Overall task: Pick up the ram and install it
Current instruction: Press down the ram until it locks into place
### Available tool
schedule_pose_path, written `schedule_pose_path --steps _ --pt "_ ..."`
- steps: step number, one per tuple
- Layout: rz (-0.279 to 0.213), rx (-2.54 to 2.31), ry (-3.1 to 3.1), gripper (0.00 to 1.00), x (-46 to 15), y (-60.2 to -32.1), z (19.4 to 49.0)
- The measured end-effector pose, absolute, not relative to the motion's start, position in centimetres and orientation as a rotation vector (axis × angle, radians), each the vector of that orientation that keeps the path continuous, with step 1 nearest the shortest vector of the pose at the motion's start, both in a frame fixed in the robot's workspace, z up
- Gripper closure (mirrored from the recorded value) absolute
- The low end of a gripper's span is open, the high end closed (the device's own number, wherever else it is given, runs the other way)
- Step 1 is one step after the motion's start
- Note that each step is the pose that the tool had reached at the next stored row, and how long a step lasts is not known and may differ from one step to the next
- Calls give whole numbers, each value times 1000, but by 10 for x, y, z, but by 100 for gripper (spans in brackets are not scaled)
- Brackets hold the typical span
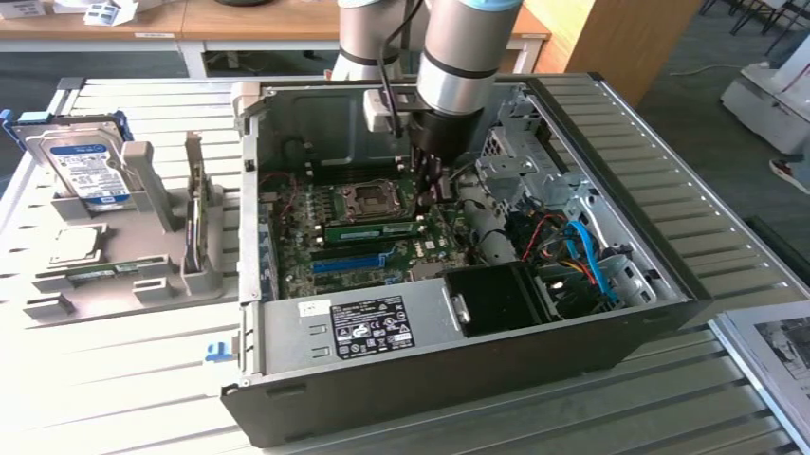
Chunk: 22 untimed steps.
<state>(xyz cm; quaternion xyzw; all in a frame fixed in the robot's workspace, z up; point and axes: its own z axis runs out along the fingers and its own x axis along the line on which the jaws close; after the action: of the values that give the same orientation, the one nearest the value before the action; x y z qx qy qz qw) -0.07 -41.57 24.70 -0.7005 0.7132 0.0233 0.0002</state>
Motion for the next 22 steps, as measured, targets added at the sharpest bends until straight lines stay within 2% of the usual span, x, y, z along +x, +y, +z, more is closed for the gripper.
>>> schedule_pose_path --steps 22 --pt "67 -2198 2238 90 -46 -416 247"
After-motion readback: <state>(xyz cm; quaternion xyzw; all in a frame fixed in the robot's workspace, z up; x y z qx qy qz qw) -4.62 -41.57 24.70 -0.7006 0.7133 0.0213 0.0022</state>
